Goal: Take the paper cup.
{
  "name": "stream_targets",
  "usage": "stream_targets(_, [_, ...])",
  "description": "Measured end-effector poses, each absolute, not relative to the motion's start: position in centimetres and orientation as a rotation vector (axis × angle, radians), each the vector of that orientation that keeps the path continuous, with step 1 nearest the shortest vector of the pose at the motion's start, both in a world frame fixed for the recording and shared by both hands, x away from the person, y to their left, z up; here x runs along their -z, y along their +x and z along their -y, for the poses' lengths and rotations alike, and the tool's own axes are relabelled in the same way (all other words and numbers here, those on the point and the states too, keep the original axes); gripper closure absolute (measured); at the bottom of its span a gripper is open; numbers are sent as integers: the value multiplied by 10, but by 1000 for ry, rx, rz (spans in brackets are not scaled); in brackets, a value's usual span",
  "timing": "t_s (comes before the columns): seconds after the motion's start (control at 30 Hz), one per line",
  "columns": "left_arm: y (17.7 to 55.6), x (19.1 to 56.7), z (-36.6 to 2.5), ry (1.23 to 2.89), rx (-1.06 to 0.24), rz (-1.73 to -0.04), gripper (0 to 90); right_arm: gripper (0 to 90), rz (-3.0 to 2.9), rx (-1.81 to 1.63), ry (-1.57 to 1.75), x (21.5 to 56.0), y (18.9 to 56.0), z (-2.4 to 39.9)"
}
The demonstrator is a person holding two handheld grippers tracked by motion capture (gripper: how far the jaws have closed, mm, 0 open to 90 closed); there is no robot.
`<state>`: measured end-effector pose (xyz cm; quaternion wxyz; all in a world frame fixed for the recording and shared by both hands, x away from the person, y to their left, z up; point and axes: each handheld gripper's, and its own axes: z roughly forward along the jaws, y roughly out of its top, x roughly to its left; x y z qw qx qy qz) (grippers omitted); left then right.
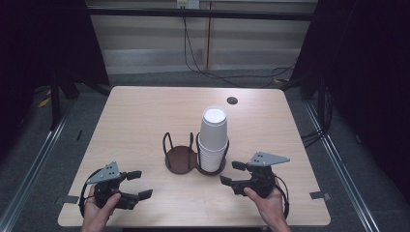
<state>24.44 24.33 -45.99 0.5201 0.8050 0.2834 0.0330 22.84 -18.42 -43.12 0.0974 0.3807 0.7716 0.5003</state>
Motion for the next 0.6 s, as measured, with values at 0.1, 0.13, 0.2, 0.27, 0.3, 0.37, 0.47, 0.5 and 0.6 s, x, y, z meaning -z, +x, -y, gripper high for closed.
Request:
stream_targets(0.1, [245,460,-243,1943,-93,-691,160,264,-2323,-1485,1109,424,233,183])
stream_targets(0.13, [245,460,-242,1946,-97,-697,160,252,-2325,-1493,1107,421,236,184])
stream_targets(0.2, [245,460,-242,1947,-99,-697,160,239,-2311,-1504,1109,413,239,184])
stream_targets(0.27, [245,460,-242,1956,-102,-695,161,215,-2307,-1481,1101,406,242,183])
stream_targets(0.3, [245,461,-242,1958,-100,-694,161,214,-2302,-1486,1095,402,243,183])
stream_targets(0.37, [244,461,-242,1960,-103,-699,161,208,-2298,-1486,1089,396,246,183])
stream_targets(0.47, [243,461,-241,1954,-94,-707,162,215,-2299,-1484,1096,392,251,184])
stream_targets(0.5, [242,461,-241,1957,-97,-706,162,208,-2299,-1485,1096,391,252,184])
stream_targets(0.6, [242,462,-239,1966,-92,-698,161,179,-2314,-1476,1100,386,256,186])
